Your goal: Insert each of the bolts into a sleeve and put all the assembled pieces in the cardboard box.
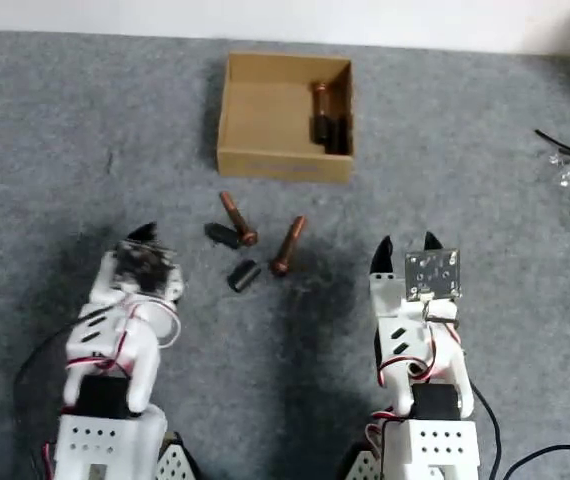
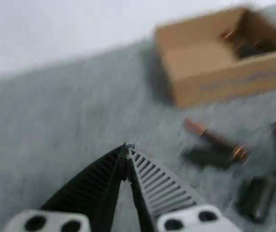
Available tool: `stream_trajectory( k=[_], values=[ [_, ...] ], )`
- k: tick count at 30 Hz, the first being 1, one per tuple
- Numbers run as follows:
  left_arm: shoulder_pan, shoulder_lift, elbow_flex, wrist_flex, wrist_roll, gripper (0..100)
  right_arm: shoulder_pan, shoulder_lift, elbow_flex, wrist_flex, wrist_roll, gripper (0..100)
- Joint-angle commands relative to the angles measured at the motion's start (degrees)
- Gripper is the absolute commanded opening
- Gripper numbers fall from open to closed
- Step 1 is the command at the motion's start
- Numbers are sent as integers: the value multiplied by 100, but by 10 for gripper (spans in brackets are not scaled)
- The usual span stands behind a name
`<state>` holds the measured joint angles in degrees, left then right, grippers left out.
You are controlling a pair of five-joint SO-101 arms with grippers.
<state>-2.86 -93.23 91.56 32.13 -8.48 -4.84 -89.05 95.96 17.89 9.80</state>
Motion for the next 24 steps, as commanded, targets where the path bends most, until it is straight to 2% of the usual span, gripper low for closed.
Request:
stream_trajectory(
  k=[1,4,10,15,20,24],
  values=[
    [-716,-92,-558,932,932,7,40,-75,804,-48,-26,181],
    [-1262,-92,-769,1354,1011,7,40,-75,804,-48,-18,181],
    [-1930,-101,-752,1495,1020,7,40,-75,804,-48,-18,181],
    [-1930,-154,-954,2110,1011,6,40,-75,804,-48,-18,181],
    [-1930,-1253,-804,2646,870,6,40,-75,804,-40,-18,181],
    [-1921,-1033,-752,2620,712,6,40,-75,804,48,-18,181]
  ],
)
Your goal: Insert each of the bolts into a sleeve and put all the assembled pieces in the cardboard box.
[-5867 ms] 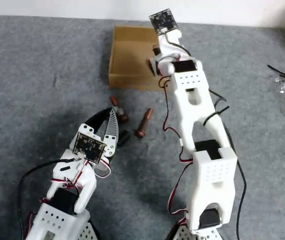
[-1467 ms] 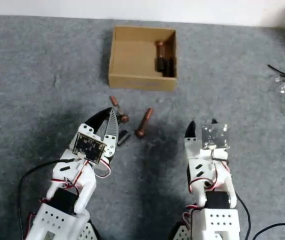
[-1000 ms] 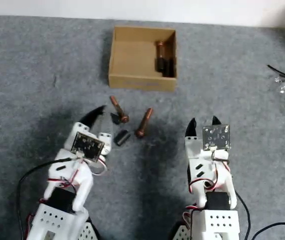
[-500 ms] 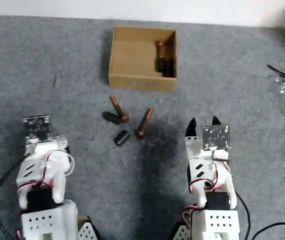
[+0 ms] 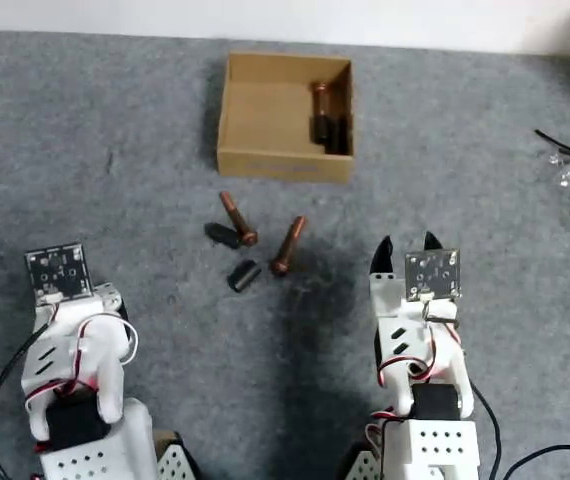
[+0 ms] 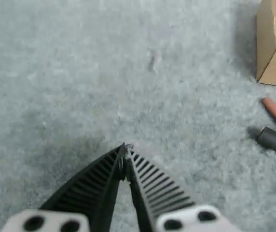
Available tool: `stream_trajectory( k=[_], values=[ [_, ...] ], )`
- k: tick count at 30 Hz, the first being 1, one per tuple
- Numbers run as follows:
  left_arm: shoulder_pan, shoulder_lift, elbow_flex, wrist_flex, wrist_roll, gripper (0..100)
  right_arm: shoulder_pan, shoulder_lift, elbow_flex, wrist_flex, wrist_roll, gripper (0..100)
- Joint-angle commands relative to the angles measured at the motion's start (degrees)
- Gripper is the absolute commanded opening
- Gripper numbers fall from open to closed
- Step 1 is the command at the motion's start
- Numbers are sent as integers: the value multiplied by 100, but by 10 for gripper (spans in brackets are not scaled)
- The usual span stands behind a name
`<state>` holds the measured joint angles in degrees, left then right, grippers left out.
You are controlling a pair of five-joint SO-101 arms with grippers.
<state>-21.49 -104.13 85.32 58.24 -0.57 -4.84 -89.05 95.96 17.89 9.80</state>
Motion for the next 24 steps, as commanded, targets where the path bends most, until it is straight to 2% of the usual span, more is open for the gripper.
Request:
stream_trajectory(
  k=[1,7,14,19,24],
  values=[
    [-31,66,-127,9,-79,6,40,-75,804,57,-18,181],
    [400,-13,40,97,-105,6,40,-75,804,57,-18,181],
    [409,-13,558,-747,-105,7,22,-110,804,189,-26,181],
    [418,-13,593,-800,-105,7,-602,-110,804,365,-18,181],
    [391,-13,593,-800,-105,7,-734,-110,804,426,-18,181]
  ],
)
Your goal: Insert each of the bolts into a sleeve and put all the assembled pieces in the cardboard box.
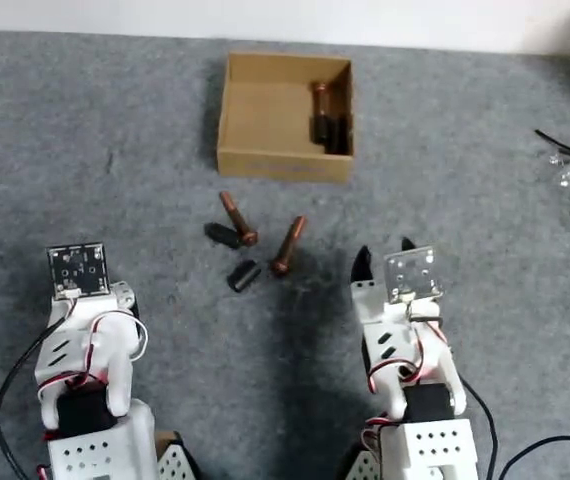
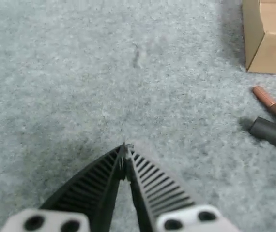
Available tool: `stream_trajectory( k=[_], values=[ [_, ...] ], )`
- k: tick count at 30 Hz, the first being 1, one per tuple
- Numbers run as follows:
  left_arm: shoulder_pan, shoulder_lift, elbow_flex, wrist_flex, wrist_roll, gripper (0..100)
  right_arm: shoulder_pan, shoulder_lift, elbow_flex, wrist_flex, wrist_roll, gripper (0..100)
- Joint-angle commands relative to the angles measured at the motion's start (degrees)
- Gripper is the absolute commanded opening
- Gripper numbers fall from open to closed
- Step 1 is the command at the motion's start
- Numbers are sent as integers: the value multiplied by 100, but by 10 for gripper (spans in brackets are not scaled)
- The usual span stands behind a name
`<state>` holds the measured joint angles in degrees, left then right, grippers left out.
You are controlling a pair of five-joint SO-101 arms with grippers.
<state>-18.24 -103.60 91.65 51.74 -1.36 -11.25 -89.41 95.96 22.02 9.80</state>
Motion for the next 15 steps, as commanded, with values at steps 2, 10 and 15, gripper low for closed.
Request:
stream_trajectory(
  k=[2,10,15],
  values=[
    [92,-66,-40,-149,-26,7,-84,-75,804,31,-18,181],
    [66,-66,-40,-149,-26,7,-769,-31,-848,2026,-44,181],
    [84,-66,-48,-158,-26,7,-1552,66,-1640,2070,114,181]
  ],
)
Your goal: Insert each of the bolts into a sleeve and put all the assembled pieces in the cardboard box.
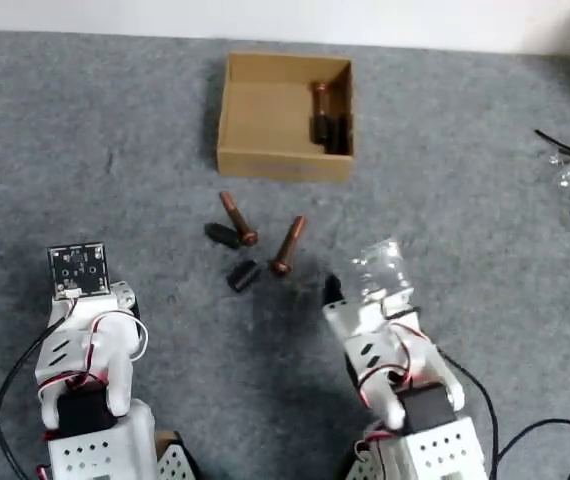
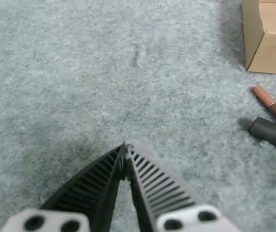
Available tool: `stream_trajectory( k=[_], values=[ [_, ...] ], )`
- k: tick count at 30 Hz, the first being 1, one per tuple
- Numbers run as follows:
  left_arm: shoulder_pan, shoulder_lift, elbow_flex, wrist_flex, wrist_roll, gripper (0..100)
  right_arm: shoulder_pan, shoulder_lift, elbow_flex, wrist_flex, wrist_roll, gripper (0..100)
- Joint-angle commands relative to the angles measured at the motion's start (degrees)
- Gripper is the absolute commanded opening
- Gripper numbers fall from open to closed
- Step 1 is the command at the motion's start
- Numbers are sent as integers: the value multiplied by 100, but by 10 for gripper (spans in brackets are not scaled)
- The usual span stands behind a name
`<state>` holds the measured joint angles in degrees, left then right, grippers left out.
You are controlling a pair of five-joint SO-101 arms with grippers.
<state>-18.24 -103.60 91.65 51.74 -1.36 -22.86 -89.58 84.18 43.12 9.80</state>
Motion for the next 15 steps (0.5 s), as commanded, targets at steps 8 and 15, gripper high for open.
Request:
stream_trajectory(
  k=[8,15],
  values=[
    [75,-66,-48,-158,-26,7,-919,2923,-1411,-1033,607,181],
    [66,-66,84,-440,-35,7,-1516,5516,-3442,-1077,607,181]
  ],
)
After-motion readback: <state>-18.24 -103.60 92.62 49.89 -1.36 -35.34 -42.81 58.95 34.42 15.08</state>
